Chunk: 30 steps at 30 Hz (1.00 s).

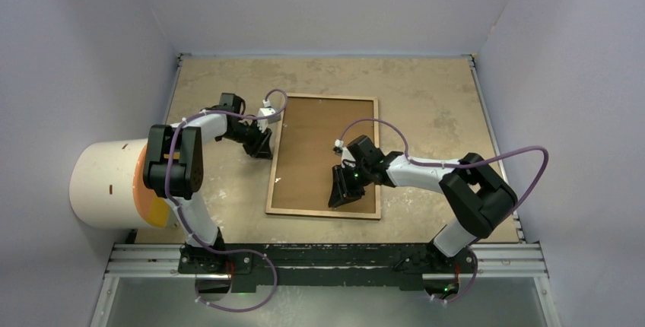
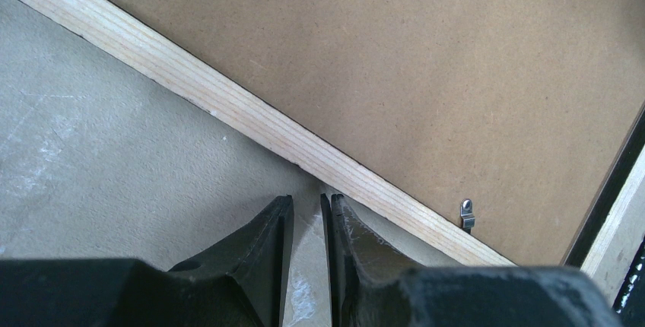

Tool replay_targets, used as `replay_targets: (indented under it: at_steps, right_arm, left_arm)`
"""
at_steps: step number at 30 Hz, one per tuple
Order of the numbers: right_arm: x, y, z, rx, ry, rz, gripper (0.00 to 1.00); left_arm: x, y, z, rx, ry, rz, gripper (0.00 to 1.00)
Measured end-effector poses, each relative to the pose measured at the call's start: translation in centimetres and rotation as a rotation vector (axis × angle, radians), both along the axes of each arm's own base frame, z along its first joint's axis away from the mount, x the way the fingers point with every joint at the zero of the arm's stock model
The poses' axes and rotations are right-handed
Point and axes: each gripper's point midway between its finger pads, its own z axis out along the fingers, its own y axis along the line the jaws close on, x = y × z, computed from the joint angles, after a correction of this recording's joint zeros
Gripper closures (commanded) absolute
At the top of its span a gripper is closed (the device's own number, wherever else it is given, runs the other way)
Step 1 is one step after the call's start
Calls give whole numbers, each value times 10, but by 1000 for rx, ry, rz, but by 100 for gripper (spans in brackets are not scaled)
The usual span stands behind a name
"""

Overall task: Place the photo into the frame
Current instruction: Install the photo frame at the center of the board.

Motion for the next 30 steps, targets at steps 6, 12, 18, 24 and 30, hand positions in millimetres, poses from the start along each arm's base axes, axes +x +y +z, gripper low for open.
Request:
replay_targets:
  at_steps: [6,12,18,24,30]
  right_arm:
    - [-1,-1,0,3,-3,2,69]
    - [-1,0,0,3,-2,6,70]
    - [3,6,-1,4,-4,23,71]
    - [2,12,-1,22,16,53,71]
    - [-3,9,-1,15,24,83,73]
  left_arm:
    - [0,-1,0,0,0,-2,75]
    - [0,-1,0,0,0,-3,75]
    - [0,-1,0,1,0,-2,75]
    - [0,-1,0,1,-1,-3,75]
    - [0,-1,0,1,-2,-3,75]
